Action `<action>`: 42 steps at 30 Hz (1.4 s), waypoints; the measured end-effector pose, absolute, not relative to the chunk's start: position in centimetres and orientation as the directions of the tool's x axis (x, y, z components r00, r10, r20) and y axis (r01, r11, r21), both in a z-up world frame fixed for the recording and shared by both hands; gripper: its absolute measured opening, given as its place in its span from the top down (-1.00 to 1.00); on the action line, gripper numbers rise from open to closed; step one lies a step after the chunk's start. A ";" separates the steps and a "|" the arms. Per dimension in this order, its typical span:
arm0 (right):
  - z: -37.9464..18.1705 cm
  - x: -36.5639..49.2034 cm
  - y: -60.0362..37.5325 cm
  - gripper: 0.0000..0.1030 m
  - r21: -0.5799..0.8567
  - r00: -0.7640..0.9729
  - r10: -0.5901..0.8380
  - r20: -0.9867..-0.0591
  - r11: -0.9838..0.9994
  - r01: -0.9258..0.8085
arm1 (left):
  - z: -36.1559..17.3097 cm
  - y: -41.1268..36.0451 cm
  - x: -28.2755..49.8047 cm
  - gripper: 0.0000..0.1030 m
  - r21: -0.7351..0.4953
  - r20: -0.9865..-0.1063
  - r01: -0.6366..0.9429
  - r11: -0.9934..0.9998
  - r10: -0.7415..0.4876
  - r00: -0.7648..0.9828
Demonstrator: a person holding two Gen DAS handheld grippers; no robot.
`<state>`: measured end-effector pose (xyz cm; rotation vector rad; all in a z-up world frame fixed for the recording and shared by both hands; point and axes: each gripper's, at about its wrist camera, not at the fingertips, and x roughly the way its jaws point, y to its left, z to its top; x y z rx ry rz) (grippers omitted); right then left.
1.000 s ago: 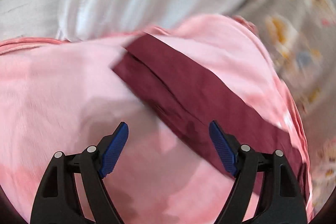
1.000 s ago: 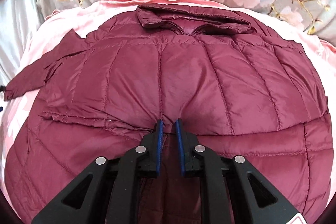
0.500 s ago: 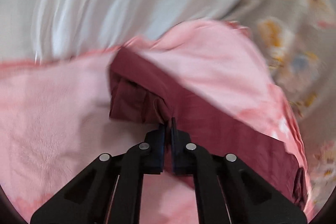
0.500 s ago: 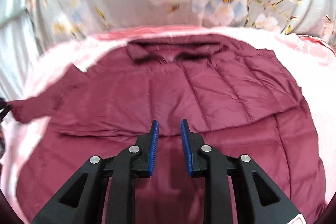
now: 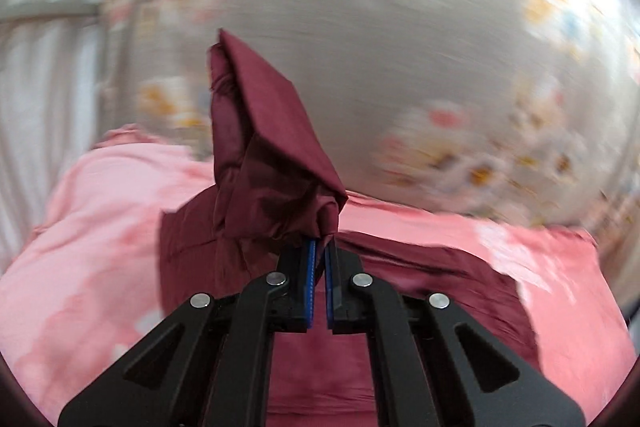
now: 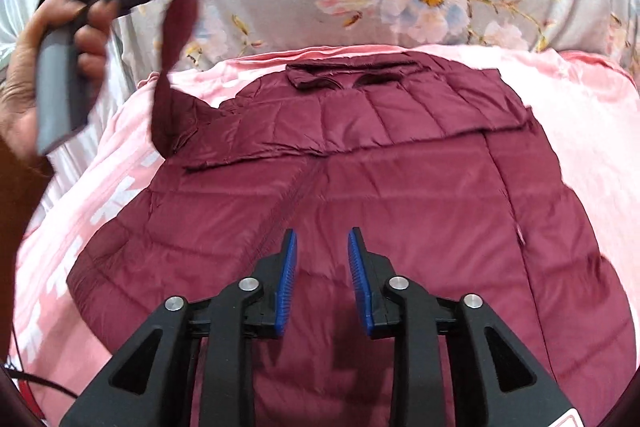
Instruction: Fold large clothes
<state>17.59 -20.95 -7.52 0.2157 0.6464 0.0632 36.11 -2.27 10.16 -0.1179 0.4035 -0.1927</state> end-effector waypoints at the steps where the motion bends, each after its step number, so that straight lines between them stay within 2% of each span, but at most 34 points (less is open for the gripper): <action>1: -7.6 17.3 -21.6 0.45 0.236 0.798 0.128 -0.589 0.971 0.019 | 9.7 -4.3 35.9 0.95 -0.143 -0.389 0.195 0.970 -0.236 0.891; 6: -8.2 16.5 -23.7 0.45 0.296 0.795 0.138 -0.590 0.954 0.054 | 6.1 -12.1 34.6 0.95 -0.127 -0.479 0.313 0.941 -0.335 0.811; 10: -8.6 16.5 -25.1 0.40 0.349 0.792 0.157 -0.590 0.934 0.075 | 2.3 -16.6 34.2 0.94 -0.089 -0.564 0.344 0.935 -0.332 0.756; 12: -8.8 16.5 -25.6 0.33 0.375 0.789 0.168 -0.591 0.923 0.084 | 0.4 -17.3 34.4 0.86 -0.090 -0.611 0.347 0.933 -0.327 0.721; 13: -8.8 16.4 -25.8 0.31 0.382 0.789 0.171 -0.590 0.920 0.087 | -0.5 -17.3 34.5 0.68 -0.102 -0.634 0.349 0.931 -0.332 0.698; 14: -8.8 16.4 -26.0 0.28 0.386 0.790 0.170 -0.589 0.918 0.090 | -1.3 -17.4 34.7 0.38 -0.121 -0.654 0.355 0.927 -0.343 0.674; 15: -8.7 16.3 -26.2 0.24 0.382 0.792 0.163 -0.588 0.919 0.094 | -1.7 -17.1 34.5 0.20 -0.130 -0.656 0.358 0.925 -0.351 0.668; 17: -8.2 16.3 -26.4 0.21 0.352 0.799 0.132 -0.587 0.930 0.105 | -1.5 -15.6 33.7 -0.42 -0.162 -0.629 0.353 0.921 -0.372 0.683; 19: -7.2 16.5 -27.1 0.14 0.319 0.809 0.097 -0.580 0.941 0.117 | -0.7 -13.3 33.0 -0.66 -0.212 -0.585 0.343 0.915 -0.400 0.705; 20: -6.7 16.9 -27.6 0.08 0.313 0.814 0.084 -0.574 0.942 0.123 | -0.2 -11.8 33.0 -0.70 -0.233 -0.566 0.326 0.916 -0.400 0.721; 24: -5.1 19.8 -30.7 -0.04 0.352 0.823 0.073 -0.564 0.922 0.159 | 0.4 -5.5 34.8 -0.70 -0.297 -0.563 0.198 0.934 -0.339 0.754; 27: -5.3 22.9 -33.0 -0.04 0.392 0.806 0.072 -0.587 0.897 0.206 | -0.6 0.5 37.1 -0.69 -0.357 -0.595 0.046 0.933 -0.265 0.759; 32: -7.6 26.8 -35.3 -0.05 0.514 0.764 0.153 -0.627 0.818 0.258 | -4.3 9.5 39.2 -0.63 -0.521 -0.647 -0.158 0.839 -0.268 0.714; 37: -8.7 29.4 -34.3 0.00 0.506 0.745 0.170 -0.645 0.826 0.250 | -6.5 12.8 39.9 -0.58 -0.588 -0.655 -0.214 0.780 -0.304 0.691; 38: -8.7 29.9 -34.0 0.10 0.501 0.742 0.171 -0.648 0.830 0.246 | -7.0 13.1 40.3 -0.53 -0.607 -0.654 -0.218 0.764 -0.325 0.683; 40: -8.4 30.7 -33.5 0.46 0.478 0.743 0.161 -0.650 0.847 0.235 | -7.6 13.4 41.0 -0.43 -0.633 -0.653 -0.231 0.739 -0.349 0.672; 41: -8.0 30.7 -33.2 0.80 0.469 0.750 0.159 -0.643 0.855 0.221 | -8.1 13.5 41.4 -0.33 -0.650 -0.653 -0.243 0.720 -0.366 0.663; 42: -7.0 30.9 -33.1 0.89 0.459 0.764 0.156 -0.626 0.866 0.199 | -8.4 13.5 41.6 -0.27 -0.658 -0.655 -0.252 0.710 -0.373 0.657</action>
